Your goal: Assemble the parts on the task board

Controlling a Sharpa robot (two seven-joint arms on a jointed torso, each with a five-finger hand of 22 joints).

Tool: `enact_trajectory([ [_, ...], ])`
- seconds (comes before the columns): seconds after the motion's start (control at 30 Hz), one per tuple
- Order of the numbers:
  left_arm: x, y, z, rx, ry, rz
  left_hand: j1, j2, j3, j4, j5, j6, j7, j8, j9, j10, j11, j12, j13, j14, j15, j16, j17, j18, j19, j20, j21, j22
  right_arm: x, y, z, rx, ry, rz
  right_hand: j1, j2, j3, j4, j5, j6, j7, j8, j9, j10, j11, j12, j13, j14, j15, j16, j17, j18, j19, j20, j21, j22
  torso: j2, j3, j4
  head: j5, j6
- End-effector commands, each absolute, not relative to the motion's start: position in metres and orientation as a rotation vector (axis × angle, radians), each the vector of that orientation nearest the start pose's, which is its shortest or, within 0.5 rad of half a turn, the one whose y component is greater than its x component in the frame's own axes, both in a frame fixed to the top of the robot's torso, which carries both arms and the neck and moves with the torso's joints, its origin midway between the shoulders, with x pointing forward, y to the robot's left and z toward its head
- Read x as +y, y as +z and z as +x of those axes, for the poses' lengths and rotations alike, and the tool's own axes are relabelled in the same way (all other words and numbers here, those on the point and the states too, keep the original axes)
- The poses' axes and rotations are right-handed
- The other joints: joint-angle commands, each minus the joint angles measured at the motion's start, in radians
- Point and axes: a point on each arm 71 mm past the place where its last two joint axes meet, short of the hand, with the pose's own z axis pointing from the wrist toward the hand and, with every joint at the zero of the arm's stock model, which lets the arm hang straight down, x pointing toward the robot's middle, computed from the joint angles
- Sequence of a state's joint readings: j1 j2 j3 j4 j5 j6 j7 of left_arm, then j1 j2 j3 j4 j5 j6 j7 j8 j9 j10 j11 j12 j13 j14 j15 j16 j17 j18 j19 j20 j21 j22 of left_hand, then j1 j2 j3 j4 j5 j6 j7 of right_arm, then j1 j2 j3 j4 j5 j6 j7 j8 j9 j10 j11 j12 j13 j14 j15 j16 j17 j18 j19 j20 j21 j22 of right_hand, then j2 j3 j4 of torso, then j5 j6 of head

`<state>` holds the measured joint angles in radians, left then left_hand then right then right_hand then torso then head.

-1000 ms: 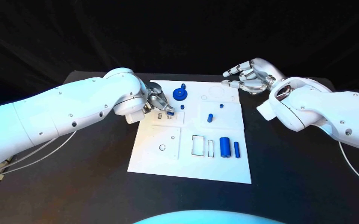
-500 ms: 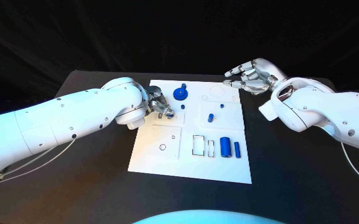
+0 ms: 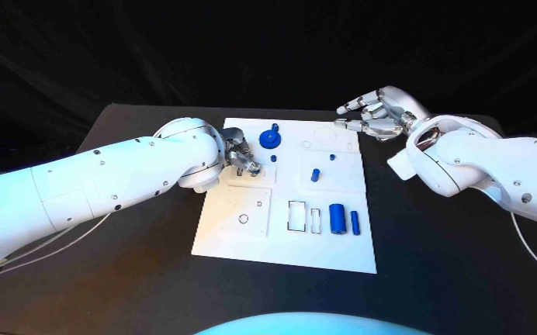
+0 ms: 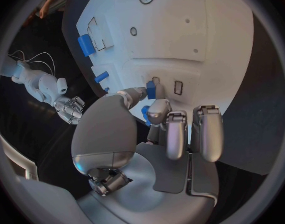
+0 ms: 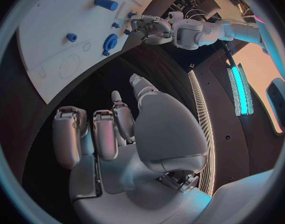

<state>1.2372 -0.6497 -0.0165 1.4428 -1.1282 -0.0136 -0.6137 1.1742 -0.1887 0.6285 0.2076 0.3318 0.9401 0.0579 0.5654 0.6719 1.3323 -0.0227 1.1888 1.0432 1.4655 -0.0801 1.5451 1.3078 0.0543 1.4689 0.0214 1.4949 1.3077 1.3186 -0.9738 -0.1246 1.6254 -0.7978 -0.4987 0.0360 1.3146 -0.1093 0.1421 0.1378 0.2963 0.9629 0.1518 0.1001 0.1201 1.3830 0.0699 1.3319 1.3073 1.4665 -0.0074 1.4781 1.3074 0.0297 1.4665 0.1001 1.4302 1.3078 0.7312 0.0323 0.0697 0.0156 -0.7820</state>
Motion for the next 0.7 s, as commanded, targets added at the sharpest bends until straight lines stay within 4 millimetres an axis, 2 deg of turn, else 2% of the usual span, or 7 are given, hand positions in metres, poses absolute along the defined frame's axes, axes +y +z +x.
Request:
enact_trajectory([
  [0.03, 0.1481, -0.2000, 0.5022, 2.171, -0.380, -0.183, -0.005, 0.003, 0.218, -0.210, 0.007, 0.008, -0.004, 0.006, 0.001, 0.003, -0.002, 0.000, -0.002, 0.094, -0.003, 0.002, 0.225, -0.017, 0.015, -0.003, 0.004, 0.096, -0.2441, -0.1478, 0.4775, 1.575, 0.938, 0.438, -0.005, 0.004, -0.004, 0.000, 0.004, 0.002, 0.000, 0.006, 0.000, 0.004, -0.004, 0.003, 0.067, 0.064, -0.004, -0.007, 0.099, 0.009, 0.028, -0.007, -0.005, 0.135, -0.001, 0.0003, 0.0004, 0.000, -0.002],
  [0.7, 0.1507, -0.2028, 0.5022, 2.212, -0.344, -0.141, -0.010, -0.004, 0.230, -0.217, 0.013, 0.011, -0.008, 0.014, 0.009, 0.003, -0.005, -0.009, -0.015, 0.094, -0.006, 0.002, 0.225, -0.017, 0.016, -0.005, 0.004, 0.098, -0.2441, -0.1488, 0.4775, 1.578, 0.937, 0.438, -0.006, 0.004, -0.005, 0.000, 0.006, 0.002, 0.000, 0.006, -0.001, 0.005, -0.005, 0.004, 0.067, 0.064, -0.004, -0.007, 0.099, 0.009, 0.027, -0.007, -0.006, 0.133, -0.001, 0.0005, 0.0008, 0.000, -0.006],
])
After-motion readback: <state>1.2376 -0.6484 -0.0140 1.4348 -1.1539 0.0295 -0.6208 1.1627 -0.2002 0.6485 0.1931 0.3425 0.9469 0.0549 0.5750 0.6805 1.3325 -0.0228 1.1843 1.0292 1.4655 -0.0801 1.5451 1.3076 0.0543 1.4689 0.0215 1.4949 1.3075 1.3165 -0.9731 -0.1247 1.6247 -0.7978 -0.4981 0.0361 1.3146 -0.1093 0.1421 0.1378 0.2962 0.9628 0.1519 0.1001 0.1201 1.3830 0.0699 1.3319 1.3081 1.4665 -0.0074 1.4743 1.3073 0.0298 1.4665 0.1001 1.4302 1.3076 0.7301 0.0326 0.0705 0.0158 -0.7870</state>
